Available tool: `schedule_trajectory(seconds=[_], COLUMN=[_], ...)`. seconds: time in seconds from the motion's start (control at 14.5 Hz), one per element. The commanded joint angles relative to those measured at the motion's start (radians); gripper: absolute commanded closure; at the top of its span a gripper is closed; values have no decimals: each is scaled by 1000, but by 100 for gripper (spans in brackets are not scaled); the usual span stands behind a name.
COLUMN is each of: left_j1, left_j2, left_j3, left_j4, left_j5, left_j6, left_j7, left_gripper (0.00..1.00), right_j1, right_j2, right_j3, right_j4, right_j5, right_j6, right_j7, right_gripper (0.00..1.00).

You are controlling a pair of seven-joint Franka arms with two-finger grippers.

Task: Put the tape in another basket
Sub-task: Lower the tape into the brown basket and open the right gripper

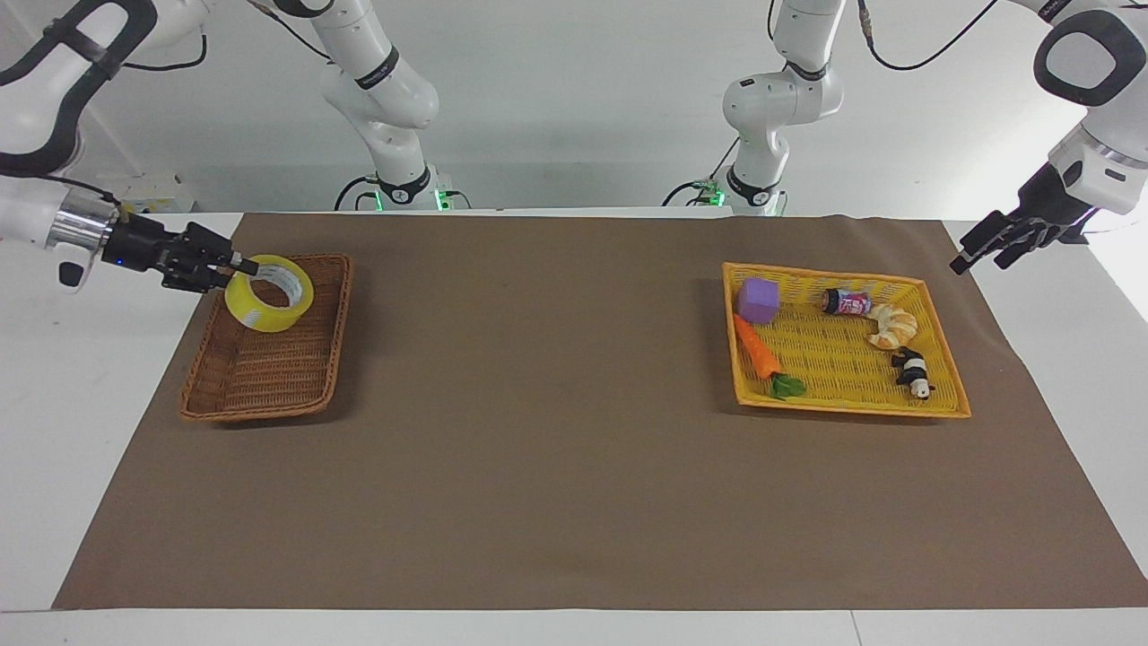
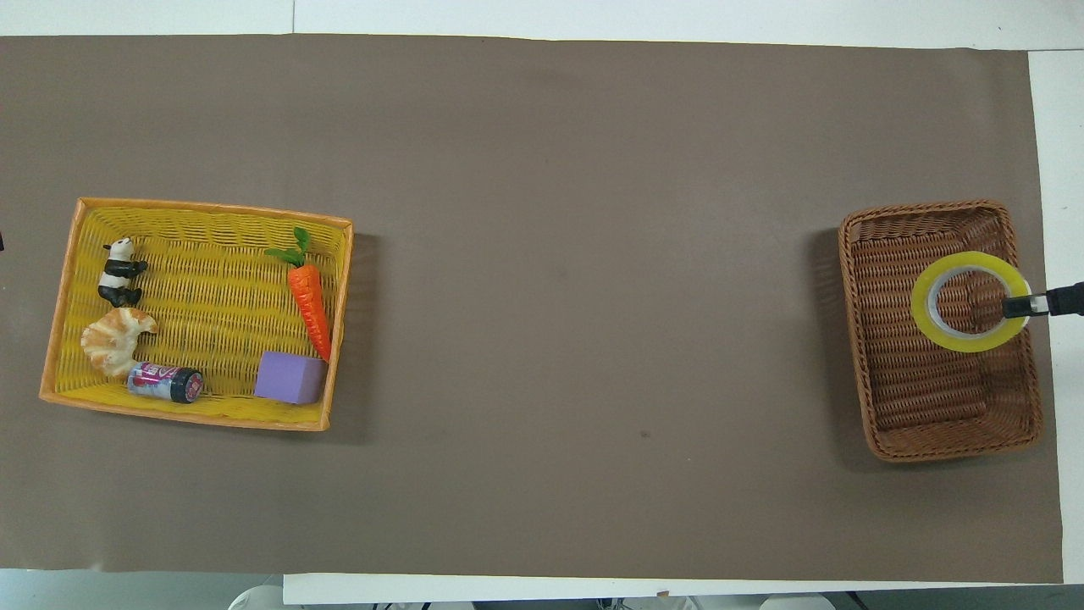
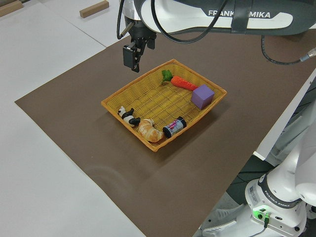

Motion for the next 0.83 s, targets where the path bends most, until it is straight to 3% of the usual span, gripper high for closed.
schedule_trajectory(seconds=[0.0, 0.14, 0.35, 0.76], left_j1=[-21, -87, -113, -127], left_j2=[-10, -9, -6, -12], left_j3=[-15, -18, -24, -26], left_j4=[-10, -1, 48, 35], left_j5=[112, 220, 218, 218], left_j6=[-13, -34, -92, -96], left_j7=[9, 12, 11, 5], left_gripper=[0, 0, 0, 0], right_j1=[-26, -21, -6, 33], right_j2=[63, 63, 66, 57], right_j3=[19, 19, 23, 23], right_j4=[33, -5, -56, -111], right_j5=[-62, -76, -73, -108], right_j6=[-26, -10, 39, 130], right_j7=[-86, -90, -90, -90], right_gripper=[100, 100, 100, 100])
